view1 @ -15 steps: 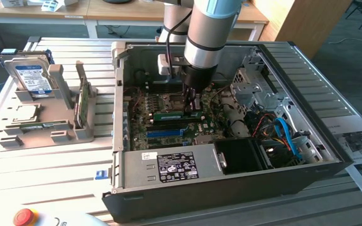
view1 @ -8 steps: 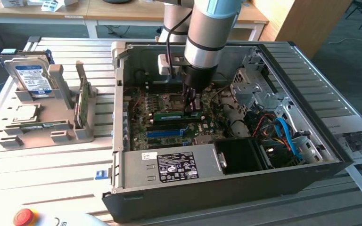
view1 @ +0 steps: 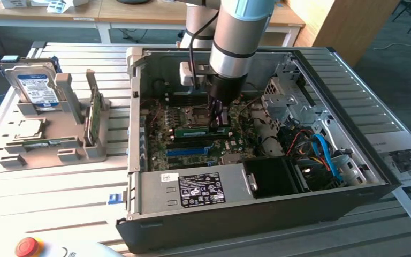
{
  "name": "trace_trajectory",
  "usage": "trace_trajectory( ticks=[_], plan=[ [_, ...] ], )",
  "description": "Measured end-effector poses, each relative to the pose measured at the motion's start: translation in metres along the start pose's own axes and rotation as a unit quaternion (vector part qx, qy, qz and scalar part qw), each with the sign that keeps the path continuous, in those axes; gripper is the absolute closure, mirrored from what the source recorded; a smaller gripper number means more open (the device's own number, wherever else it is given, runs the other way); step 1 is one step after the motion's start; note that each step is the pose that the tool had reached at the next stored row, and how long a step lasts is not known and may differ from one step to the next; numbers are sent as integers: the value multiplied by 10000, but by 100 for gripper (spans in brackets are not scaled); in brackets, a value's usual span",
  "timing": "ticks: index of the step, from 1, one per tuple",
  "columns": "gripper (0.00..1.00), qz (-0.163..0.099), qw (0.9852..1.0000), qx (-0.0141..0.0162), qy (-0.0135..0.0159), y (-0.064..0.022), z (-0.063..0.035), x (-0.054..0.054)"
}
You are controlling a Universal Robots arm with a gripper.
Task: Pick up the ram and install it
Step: 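Insert the ram into the slot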
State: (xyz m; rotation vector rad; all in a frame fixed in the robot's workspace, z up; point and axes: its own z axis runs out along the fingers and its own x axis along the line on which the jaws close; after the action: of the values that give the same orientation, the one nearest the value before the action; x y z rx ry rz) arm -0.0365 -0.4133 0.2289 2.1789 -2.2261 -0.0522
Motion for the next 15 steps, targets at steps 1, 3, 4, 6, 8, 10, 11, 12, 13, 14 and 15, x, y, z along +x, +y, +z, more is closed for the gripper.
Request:
trace_trajectory(
  ticks=[1,3,4,6,8,10,11,12,13,14,15],
  plan=[
    [88,0,10000,0,0,0,1,0],
    [88,0,10000,0,0,0,3,0],
    [88,0,10000,0,-1,0,4,0],
    [88,0,10000,0,0,0,5,0],
    [88,0,10000,0,-1,0,9,0],
    [88,0,10000,0,-1,-1,13,0],
    [88,0,10000,0,-1,-1,15,0],
    [88,0,10000,0,-1,-1,18,0],
    [88,0,10000,0,0,-1,19,0],
    [88,0,10000,0,0,-1,20,0],
    [88,-1,10000,0,0,-1,20,0]
  ],
)
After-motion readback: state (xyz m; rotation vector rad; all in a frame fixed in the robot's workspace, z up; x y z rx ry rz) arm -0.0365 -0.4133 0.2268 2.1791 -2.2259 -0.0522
